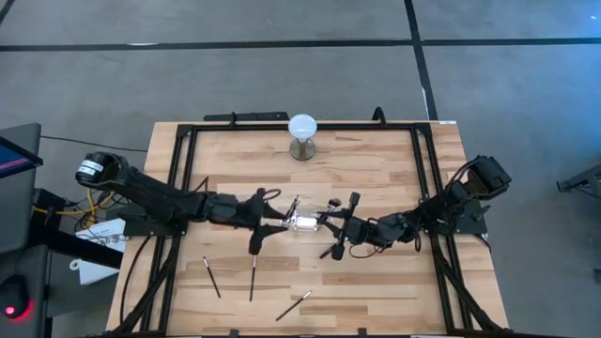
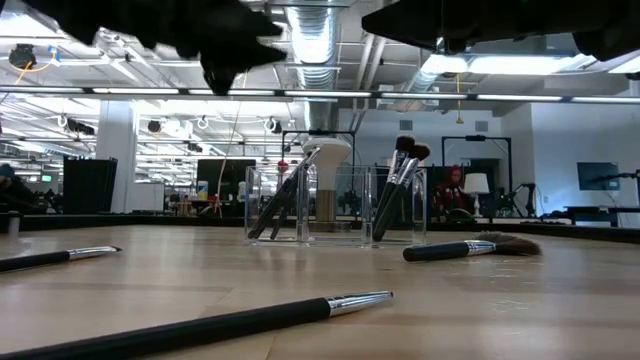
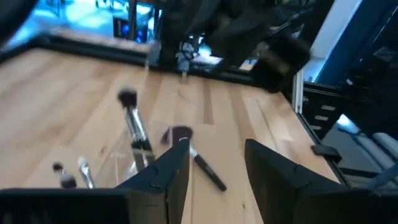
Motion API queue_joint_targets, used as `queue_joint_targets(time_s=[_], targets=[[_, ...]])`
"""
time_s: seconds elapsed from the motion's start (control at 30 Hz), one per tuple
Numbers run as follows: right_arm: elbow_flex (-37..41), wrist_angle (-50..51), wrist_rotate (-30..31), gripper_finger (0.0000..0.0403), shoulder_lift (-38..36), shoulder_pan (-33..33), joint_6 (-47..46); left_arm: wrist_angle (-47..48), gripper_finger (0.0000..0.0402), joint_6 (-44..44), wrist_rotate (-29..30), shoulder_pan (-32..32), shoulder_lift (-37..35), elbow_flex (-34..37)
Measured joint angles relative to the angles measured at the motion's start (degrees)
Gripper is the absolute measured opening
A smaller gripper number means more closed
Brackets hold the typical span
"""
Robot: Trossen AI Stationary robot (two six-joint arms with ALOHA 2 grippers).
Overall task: Put items in baskets/containers
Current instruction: Put the black eyeshadow brush into the transparent organizer
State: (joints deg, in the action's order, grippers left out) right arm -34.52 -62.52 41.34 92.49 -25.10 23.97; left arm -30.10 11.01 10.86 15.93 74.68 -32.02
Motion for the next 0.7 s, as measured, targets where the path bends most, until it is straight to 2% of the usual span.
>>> queue_joint_targets(time_s=[0.13,0.2,0.3,0.4,0.53,0.63,0.7], targets=[[0.0,3.8,1.1,0.0055,0.0,-1.4,-3.1,7.4,0.0152,-0.8,11.5,6.7,-1.3,-4.1],[0.0,6.2,1.3,0.0055,0.0,-2.9,-4.4,14.6,0.0152,1.2,16.3,9.7,-0.8,-6.9],[0.0,10.9,3.2,0.0055,0.0,-5.9,-5.9,29.4,0.0153,9.5,19.8,12.0,0.0,-13.3],[0.0,16.2,6.4,0.0055,0.0,-9.0,-7.9,44.5,0.0152,20.2,20.5,12.5,1.8,-19.1],[0.0,23.6,10.8,0.0055,0.0,-13.0,-9.6,60.8,0.0152,35.0,15.1,11.7,5.4,-24.7],[0.0,27.9,17.6,0.0055,0.0,-15.0,-9.5,73.0,0.0152,48.0,4.5,10.4,10.5,-26.6],[0.0,31.4,22.0,0.0055,-1.1,-15.2,-9.5,75.3,0.0152,54.2,-4.4,10.2,14.0,-26.9]])
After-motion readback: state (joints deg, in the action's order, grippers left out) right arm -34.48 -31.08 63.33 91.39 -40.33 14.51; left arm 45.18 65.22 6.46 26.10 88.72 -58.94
